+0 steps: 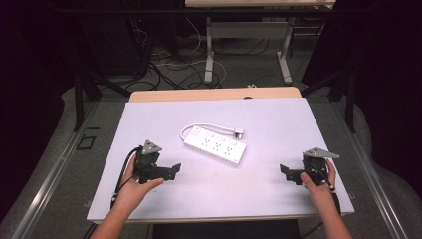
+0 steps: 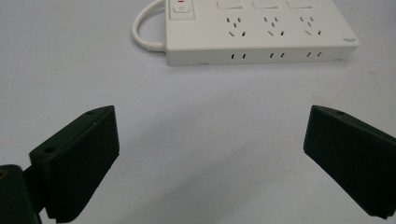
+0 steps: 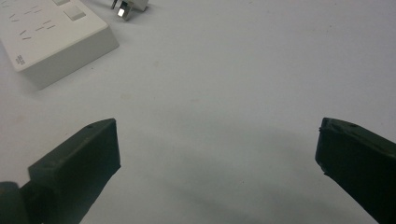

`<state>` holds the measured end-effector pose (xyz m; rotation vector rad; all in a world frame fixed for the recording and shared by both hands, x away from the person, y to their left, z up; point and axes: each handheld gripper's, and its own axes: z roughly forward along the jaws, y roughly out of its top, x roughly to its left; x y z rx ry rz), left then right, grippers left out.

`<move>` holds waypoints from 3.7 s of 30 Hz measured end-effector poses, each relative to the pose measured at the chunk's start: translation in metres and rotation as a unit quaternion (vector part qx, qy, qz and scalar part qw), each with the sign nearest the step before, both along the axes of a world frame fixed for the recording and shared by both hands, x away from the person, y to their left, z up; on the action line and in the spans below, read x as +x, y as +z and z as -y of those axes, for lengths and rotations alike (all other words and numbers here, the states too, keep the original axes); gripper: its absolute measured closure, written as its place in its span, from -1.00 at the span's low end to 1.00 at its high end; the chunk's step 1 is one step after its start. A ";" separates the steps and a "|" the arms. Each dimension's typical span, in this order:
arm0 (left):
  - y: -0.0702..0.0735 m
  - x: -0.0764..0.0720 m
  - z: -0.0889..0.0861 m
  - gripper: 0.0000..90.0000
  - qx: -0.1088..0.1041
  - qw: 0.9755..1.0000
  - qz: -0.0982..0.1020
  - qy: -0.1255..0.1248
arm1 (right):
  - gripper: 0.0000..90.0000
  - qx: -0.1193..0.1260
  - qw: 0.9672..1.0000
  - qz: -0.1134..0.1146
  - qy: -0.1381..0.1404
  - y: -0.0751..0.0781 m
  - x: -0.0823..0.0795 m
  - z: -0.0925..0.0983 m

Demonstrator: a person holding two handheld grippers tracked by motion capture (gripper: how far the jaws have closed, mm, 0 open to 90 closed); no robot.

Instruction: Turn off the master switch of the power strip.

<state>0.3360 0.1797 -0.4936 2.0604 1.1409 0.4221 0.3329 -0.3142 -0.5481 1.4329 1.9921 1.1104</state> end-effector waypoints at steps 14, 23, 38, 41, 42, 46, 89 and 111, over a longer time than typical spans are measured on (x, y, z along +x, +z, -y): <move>0.011 0.012 0.008 -0.92 -0.028 1.000 -0.008 0.005 | -1.00 -0.002 1.000 -0.002 0.003 -0.001 0.000 -0.001; 0.019 0.022 0.016 -0.88 -0.016 1.000 -0.008 -0.003 | -1.00 -0.006 1.000 -0.001 0.007 -0.002 0.000 -0.002; 0.027 0.038 0.031 -0.83 -0.006 1.000 -0.016 -0.015 | -1.00 -0.007 1.000 -0.003 0.008 -0.002 0.001 -0.003; 0.029 0.041 0.032 -0.82 -0.011 1.000 -0.019 -0.014 | -1.00 -0.006 1.000 -0.006 0.006 -0.003 0.000 -0.003; 0.030 0.043 0.033 -0.82 -0.012 1.000 -0.021 -0.013 | -1.00 -0.006 1.000 -0.006 0.006 -0.003 0.000 -0.003; 0.034 0.049 0.035 -0.76 -0.024 0.999 -0.023 -0.011 | -1.00 -0.005 1.000 -0.003 0.006 -0.002 0.000 -0.003; 0.063 0.108 0.068 -0.35 -0.019 0.999 -0.042 0.015 | -1.00 -0.005 1.000 -0.008 0.009 -0.005 0.001 -0.004; 0.054 0.142 0.084 -0.20 -0.011 0.997 -0.060 0.046 | -1.00 -0.011 1.000 -0.009 0.016 -0.006 0.002 -0.004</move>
